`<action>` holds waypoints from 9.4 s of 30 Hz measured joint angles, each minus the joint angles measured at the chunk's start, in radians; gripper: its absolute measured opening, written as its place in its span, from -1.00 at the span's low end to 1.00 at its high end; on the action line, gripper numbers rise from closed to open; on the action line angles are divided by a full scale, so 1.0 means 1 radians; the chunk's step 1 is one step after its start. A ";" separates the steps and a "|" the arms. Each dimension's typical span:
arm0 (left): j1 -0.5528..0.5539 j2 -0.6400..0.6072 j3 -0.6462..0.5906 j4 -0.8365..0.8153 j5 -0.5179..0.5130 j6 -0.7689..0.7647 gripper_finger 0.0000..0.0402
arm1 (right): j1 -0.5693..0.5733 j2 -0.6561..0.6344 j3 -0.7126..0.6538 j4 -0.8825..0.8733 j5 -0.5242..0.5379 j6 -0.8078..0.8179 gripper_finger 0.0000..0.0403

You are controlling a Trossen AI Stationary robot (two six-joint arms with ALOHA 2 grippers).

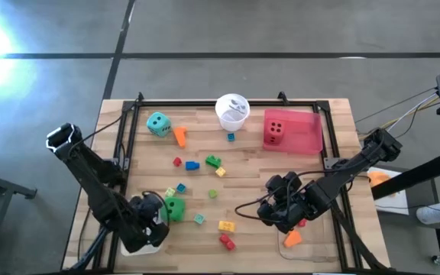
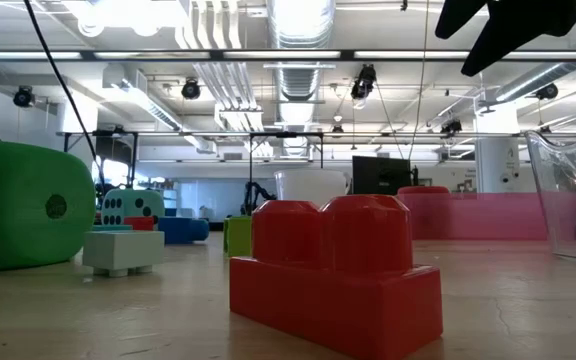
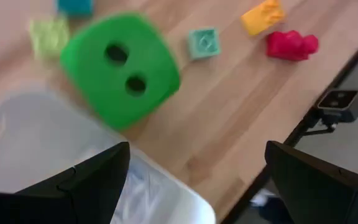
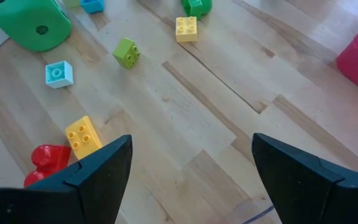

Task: Pick & Place Toys
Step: Put the green dice into the red bin

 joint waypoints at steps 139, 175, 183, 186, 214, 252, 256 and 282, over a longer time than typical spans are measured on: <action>0.210 0.113 0.185 0.133 -0.199 0.444 -0.38 | 0.008 0.079 -0.006 0.673 -0.158 -0.780 0.61; 0.281 0.012 0.187 0.517 -0.205 0.577 -0.50 | 0.007 0.076 0.142 0.849 -0.049 -1.173 0.86; 0.281 0.012 0.189 0.572 -0.193 0.590 -0.54 | 0.006 0.076 0.142 0.840 -0.039 -1.161 0.92; 0.282 0.012 0.189 0.604 -0.189 0.609 -0.55 | 0.007 0.076 0.142 0.823 -0.039 -1.182 0.91; 0.303 0.012 0.187 0.735 -0.110 0.671 -0.61 | -0.043 0.078 0.141 0.852 -0.050 -1.282 0.20; 0.314 -0.020 0.187 0.621 -0.130 0.584 0.71 | -0.048 0.080 0.140 0.714 -0.148 -0.951 -0.39; 0.314 -0.054 0.187 0.558 -0.128 0.530 0.63 | -0.048 0.080 0.140 0.666 -0.159 -0.891 -0.40; 0.321 -0.139 0.186 0.163 -0.062 0.324 0.42 | -0.344 -0.149 0.140 -0.021 -0.287 -0.679 -0.43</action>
